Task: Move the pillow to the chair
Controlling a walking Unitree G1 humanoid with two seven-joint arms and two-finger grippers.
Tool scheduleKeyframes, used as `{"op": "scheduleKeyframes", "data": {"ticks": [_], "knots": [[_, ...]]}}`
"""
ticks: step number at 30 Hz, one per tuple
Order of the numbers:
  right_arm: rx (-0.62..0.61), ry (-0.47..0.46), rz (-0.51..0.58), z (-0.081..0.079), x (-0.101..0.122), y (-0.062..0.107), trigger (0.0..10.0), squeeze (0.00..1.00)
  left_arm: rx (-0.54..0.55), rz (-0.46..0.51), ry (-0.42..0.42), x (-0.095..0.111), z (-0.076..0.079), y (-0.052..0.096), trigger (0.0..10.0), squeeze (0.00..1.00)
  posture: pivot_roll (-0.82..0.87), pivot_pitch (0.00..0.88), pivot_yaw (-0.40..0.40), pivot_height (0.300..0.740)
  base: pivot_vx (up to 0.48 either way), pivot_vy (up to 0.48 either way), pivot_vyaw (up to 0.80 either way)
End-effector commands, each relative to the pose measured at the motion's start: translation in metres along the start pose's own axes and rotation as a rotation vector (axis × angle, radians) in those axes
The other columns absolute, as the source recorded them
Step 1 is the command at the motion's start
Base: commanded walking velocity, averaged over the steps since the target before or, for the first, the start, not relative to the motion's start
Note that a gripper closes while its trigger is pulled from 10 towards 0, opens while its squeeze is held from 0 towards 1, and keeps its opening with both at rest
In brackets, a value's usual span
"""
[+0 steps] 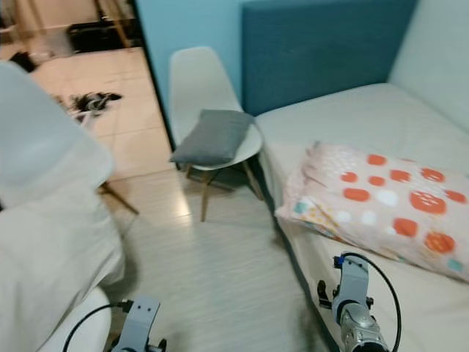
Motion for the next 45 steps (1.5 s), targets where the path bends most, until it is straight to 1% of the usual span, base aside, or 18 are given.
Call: {"op": "scheduleKeyframes", "data": {"ticks": [1, 6, 9, 11, 12, 17, 20, 25, 31, 35, 39, 45], "knots": [[-0.006, -0.022, -0.019, 0.001, -0.009, 0.002, 10.0, 0.00, 0.002, -0.017, 0.006, -0.008, -0.003, 0.002, 10.0, 0.00, -0.35, 0.097, 0.041, 0.740, 0.000, 0.000, -0.80], [-0.001, -0.029, -0.010, 0.000, -0.007, 0.001, 10.0, 0.00, 0.006, -0.016, 0.018, -0.007, -0.005, 0.001, 10.0, 0.00, -0.35, 0.093, 0.045, 0.740, 0.000, 0.000, -0.80], [0.016, -0.083, 0.025, -0.003, 0.003, 0.000, 10.0, 0.00, 0.000, 0.022, 0.026, 0.002, -0.007, 0.000, 10.0, 0.00, -0.34, 0.082, 0.056, 0.740, 0.000, 0.000, -0.67], [0.024, -0.099, 0.035, -0.004, 0.006, 0.000, 10.0, 0.00, -0.004, 0.034, 0.024, 0.005, -0.007, 0.000, 10.0, 0.00, -0.34, 0.082, 0.056, 0.740, 0.000, 0.000, -0.41], [0.068, -0.125, 0.061, -0.014, 0.013, -0.001, 10.0, 0.00, 0.004, 0.067, 0.027, 0.014, -0.011, -0.001, 10.0, 0.00, -0.34, 0.077, 0.058, 0.740, 0.307, 0.000, 0.00], [0.100, -0.139, 0.077, -0.021, 0.018, -0.002, 10.0, 0.00, 0.016, 0.088, 0.032, 0.020, -0.015, -0.002, 10.0, 0.00, -0.34, 0.074, 0.059, 0.740, 0.333, 0.000, 0.00], [0.137, -0.159, 0.096, -0.031, 0.025, -0.002, 10.0, 0.00, 0.031, 0.100, 0.053, 0.025, -0.020, -0.003, 10.0, 0.00, -0.34, 0.072, 0.066, 0.740, 0.360, 0.000, 0.00], [0.160, -0.189, 0.101, -0.037, 0.030, -0.003, 10.0, 0.00, 0.034, 0.102, 0.051, 0.026, -0.022, -0.004, 10.0, 0.00, -0.34, 0.074, 0.069, 0.740, 0.290, 0.000, -0.80], [0.182, -0.241, 0.126, -0.040, 0.039, -0.004, 10.0, 0.00, 0.038, 0.101, 0.054, 0.025, -0.023, -0.004, 10.0, 0.00, -0.33, 0.084, 0.070, 0.740, 0.299, 0.000, -0.80], [0.189, -0.257, 0.132, -0.041, 0.041, -0.003, 10.0, 0.00, 0.038, 0.101, 0.055, 0.025, -0.023, -0.003, 10.0, 0.00, -0.33, 0.084, 0.070, 0.740, 0.300, 0.000, -0.79], [0.216, -0.307, 0.145, -0.047, 0.047, -0.004, 10.0, 0.00, 0.039, 0.098, 0.055, 0.023, -0.024, -0.003, 10.0, 0.00, -0.33, 0.091, 0.071, 0.740, 0.298, 0.000, -0.79], [0.213, -0.332, 0.154, -0.046, 0.050, -0.004, 10.0, 0.00, 0.042, 0.100, 0.055, 0.023, -0.025, -0.003, 10.0, 0.00, -0.32, 0.099, 0.072, 0.740, 0.295, 0.000, -0.79]]}}
Point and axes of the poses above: a point about 5 cm out from each wrist's last joint towards the gripper, its own y axis pointing back from the gripper into the wrist, its own x axis along the axis of the wrist's last joint, z = x × y, the point moved 6 cm from there along -y, pointing out of the wrist towards the gripper, and after that the axes turned 8 degrees about -y, right-handed, at the moved point
